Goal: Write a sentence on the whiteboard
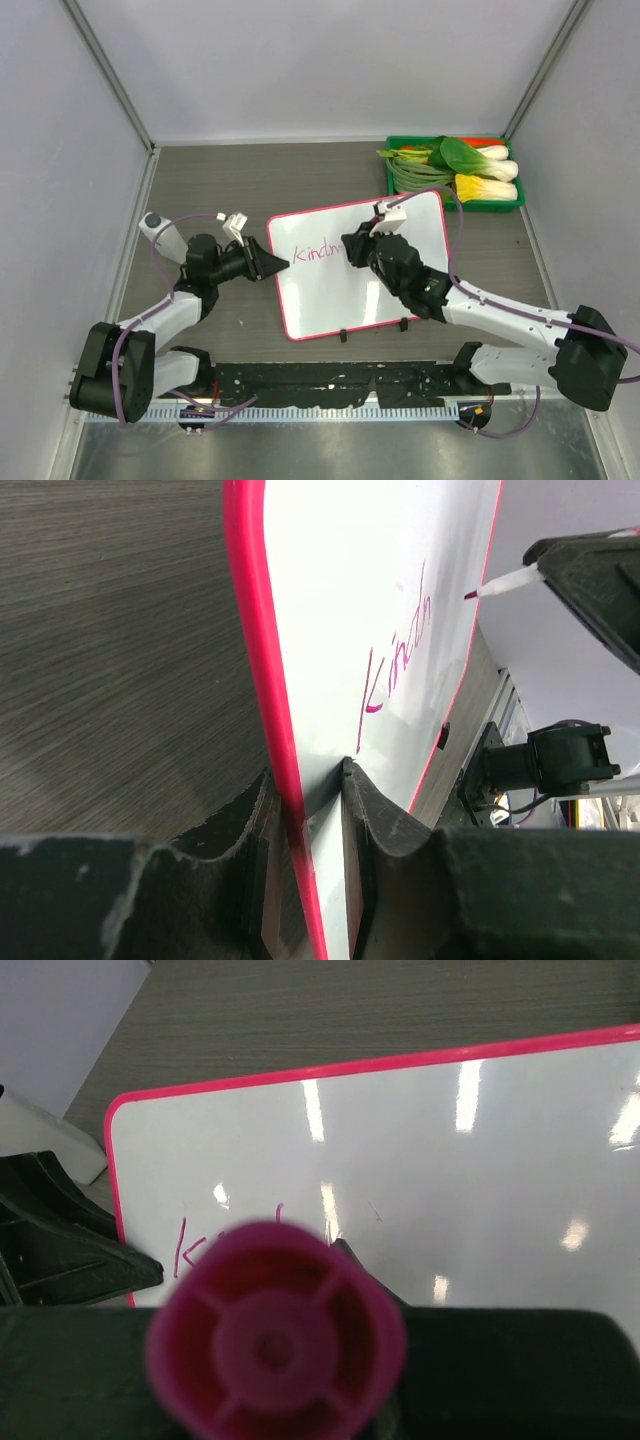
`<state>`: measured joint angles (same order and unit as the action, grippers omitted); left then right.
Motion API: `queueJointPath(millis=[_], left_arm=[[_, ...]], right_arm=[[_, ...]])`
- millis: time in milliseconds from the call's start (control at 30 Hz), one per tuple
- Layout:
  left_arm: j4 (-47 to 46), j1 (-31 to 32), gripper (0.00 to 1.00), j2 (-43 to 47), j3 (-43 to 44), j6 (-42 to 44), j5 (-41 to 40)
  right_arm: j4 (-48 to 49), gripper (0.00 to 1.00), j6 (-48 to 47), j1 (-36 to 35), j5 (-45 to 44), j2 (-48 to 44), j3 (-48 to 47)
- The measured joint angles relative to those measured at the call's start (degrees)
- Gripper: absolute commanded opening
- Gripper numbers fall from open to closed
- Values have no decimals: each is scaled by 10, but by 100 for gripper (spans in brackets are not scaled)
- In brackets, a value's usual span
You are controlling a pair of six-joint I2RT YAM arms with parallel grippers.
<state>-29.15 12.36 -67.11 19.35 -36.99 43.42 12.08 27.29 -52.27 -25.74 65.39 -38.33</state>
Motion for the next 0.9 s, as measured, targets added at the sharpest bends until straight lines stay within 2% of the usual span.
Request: queueJointPath(millis=[267,900], left_arm=[[0,0,0,0,0,0,0],[0,0,0,0,0,0,0]], right_arm=[[4,1,-1,23,10,8,-10],[5,1,11,25,21,29,-6]])
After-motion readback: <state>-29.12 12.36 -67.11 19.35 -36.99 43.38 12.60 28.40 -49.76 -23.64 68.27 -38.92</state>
